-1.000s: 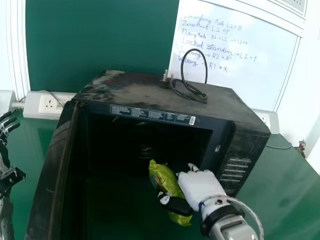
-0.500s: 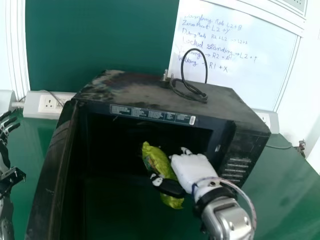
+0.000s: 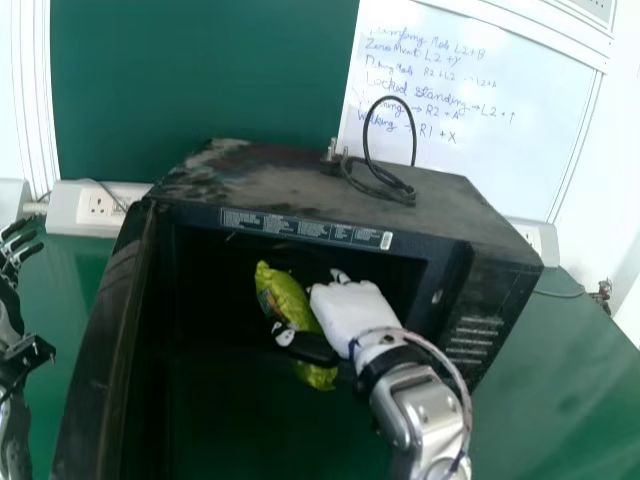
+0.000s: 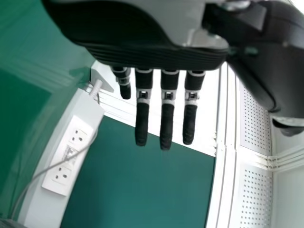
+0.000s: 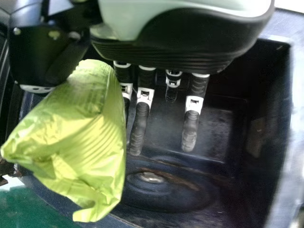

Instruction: Put biscuit inside oven

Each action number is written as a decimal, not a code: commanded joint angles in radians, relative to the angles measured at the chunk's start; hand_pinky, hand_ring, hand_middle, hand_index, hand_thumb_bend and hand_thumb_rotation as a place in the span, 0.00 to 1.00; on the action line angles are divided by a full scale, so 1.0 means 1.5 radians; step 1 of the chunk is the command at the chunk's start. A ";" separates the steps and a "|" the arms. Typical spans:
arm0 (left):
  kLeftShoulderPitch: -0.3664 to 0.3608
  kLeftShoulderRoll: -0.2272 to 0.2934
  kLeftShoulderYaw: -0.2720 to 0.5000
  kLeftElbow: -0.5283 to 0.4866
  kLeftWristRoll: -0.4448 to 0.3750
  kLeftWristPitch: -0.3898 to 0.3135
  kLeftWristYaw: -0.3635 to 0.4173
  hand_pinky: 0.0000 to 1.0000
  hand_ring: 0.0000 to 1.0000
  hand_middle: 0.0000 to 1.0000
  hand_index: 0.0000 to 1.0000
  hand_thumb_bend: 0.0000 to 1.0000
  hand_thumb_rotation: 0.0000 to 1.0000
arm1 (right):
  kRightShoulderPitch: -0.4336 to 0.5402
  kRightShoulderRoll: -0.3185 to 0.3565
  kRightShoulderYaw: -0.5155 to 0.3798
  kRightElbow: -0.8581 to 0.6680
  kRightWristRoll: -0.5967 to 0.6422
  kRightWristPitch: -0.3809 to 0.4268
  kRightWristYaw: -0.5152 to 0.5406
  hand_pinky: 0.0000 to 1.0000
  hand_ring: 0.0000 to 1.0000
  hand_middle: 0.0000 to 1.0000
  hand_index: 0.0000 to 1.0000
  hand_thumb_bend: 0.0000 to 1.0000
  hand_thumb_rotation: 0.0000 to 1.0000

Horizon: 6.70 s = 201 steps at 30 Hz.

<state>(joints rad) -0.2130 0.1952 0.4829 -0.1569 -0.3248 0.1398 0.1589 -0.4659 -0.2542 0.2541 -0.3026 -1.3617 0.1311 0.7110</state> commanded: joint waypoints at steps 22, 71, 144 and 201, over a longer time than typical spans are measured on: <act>0.012 -0.012 -0.008 -0.020 0.003 0.007 0.008 0.57 0.59 0.61 0.65 0.90 0.86 | -0.155 -0.055 0.082 0.377 0.122 -0.086 -0.414 0.36 0.40 0.44 0.53 0.52 0.00; 0.018 -0.014 -0.009 -0.028 0.005 0.004 0.007 0.57 0.59 0.61 0.64 0.89 0.87 | -0.393 -0.025 0.253 0.842 0.201 -0.019 -0.681 0.71 0.75 0.78 0.78 0.85 0.52; 0.009 -0.012 -0.013 -0.015 0.005 -0.002 0.007 0.56 0.59 0.61 0.64 0.88 0.87 | 0.229 -0.153 -0.070 -0.128 0.343 -0.047 -0.371 0.81 0.89 0.94 0.98 1.00 1.00; 0.061 0.260 -0.012 0.068 -0.309 0.182 -0.616 0.36 0.40 0.44 0.41 0.95 1.00 | 0.334 -0.265 -0.557 -0.041 1.114 0.311 -0.274 0.24 0.22 0.25 0.30 0.88 1.00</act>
<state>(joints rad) -0.1310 0.5566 0.4810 -0.0300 -0.7674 0.3803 -0.7325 0.0522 -0.6608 -0.5855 -0.3484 0.3113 0.5728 0.3221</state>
